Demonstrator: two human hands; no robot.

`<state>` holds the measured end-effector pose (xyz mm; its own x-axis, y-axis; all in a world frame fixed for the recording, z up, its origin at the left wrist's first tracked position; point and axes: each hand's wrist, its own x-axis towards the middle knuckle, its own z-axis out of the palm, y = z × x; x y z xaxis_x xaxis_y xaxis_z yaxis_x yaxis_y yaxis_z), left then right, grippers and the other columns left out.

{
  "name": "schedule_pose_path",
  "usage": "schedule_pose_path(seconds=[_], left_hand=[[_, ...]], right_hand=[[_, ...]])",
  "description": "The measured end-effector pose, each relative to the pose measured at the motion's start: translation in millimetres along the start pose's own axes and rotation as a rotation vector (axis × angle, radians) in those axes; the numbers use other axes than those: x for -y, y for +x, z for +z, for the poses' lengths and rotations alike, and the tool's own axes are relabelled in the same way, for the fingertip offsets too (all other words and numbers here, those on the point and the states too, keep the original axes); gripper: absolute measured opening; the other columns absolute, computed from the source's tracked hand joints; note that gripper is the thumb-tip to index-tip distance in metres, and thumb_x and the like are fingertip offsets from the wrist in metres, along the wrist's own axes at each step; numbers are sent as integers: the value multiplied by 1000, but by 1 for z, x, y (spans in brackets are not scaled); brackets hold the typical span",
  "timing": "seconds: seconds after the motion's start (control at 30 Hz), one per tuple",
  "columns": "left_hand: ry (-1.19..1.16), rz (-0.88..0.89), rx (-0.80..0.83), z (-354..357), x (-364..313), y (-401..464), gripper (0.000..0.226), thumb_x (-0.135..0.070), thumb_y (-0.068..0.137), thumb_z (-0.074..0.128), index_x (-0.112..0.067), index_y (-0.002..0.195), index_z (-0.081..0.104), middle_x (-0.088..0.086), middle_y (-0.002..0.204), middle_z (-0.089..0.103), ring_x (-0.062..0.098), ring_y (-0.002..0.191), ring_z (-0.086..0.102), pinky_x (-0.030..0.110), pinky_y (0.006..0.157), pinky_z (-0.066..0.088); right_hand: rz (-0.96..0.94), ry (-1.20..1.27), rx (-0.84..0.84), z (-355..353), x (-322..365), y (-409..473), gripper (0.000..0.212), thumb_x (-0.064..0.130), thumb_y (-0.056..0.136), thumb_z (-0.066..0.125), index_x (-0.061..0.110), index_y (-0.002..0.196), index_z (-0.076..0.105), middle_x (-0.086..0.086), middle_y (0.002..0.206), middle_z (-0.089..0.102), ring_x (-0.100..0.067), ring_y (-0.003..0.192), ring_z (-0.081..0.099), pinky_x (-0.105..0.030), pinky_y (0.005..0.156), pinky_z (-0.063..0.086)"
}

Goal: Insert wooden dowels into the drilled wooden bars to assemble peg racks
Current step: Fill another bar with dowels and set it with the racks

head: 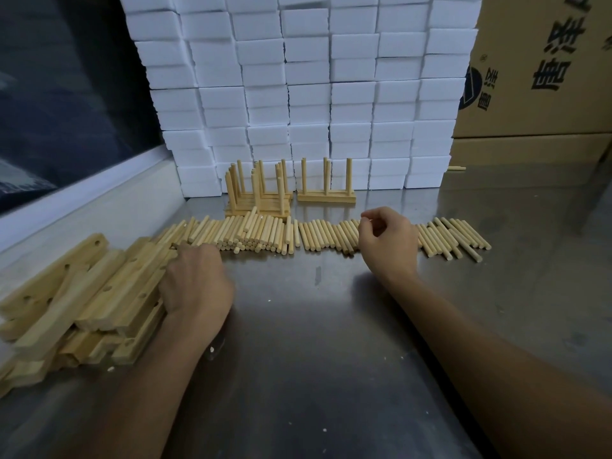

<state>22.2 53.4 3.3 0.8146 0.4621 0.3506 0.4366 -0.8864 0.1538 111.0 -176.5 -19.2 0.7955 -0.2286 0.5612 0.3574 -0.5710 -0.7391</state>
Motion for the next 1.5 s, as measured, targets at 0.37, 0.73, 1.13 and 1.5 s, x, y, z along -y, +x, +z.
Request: schedule_pose_path(seconds=[0.37, 0.73, 1.13, 1.5], left_hand=[[-415, 46, -219, -5, -9, 5, 11, -20, 97, 60, -11, 98, 66, 9, 102, 60, 20, 81, 51, 25, 65, 31], [-1547, -364, 341, 4, -8, 8, 32, 6, 86, 68, -9, 115, 67, 13, 100, 72, 24, 89, 72, 33, 72, 58], [-1893, -404, 635, 8, -17, 4, 30, 13, 89, 56, -10, 107, 64, 16, 105, 73, 32, 94, 73, 47, 64, 61], [-1593, -243, 407, 18, -26, -4, 30, -11, 97, 59, -20, 125, 60, 2, 115, 64, 27, 74, 75, 30, 55, 57]], right_hand=[[-5, 0, 1, 1, 0, -1, 20, 15, 95, 59, 12, 111, 70, 4, 91, 68, -9, 82, 64, -28, 80, 56], [-8, -7, 13, 3, 1, -1, 19, 16, 95, 59, 13, 110, 70, 6, 89, 66, -8, 80, 63, -24, 76, 53], [-23, -23, 21, 3, 1, -1, 18, 15, 95, 60, 13, 110, 70, 9, 89, 63, -2, 77, 58, -18, 75, 47], [157, -256, 157, 3, -1, 1, 14, 20, 92, 62, 14, 103, 68, 2, 87, 67, -14, 74, 64, -36, 73, 59]])
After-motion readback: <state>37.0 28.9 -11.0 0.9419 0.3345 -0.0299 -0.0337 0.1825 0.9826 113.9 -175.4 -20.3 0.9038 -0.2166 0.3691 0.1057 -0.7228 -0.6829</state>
